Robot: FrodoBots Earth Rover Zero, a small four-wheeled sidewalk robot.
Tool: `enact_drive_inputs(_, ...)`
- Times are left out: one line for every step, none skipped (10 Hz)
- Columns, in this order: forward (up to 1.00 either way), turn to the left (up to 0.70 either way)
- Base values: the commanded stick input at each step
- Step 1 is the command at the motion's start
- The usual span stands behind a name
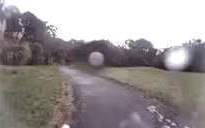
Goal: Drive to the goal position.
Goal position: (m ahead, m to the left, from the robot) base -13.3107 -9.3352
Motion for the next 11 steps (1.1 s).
enact_drive_inputs(0.7,0.0)
enact_drive_inputs(0.7,0.0)
enact_drive_inputs(0.7,0.0)
enact_drive_inputs(0.7,0.0)
enact_drive_inputs(0.7,0.0)
enact_drive_inputs(0.7,0.0)
enact_drive_inputs(0.7,0.01)
enact_drive_inputs(0.7,0.09)
enact_drive_inputs(0.7,0.17)
enact_drive_inputs(0.7,0.25)
enact_drive_inputs(0.7,0.33)
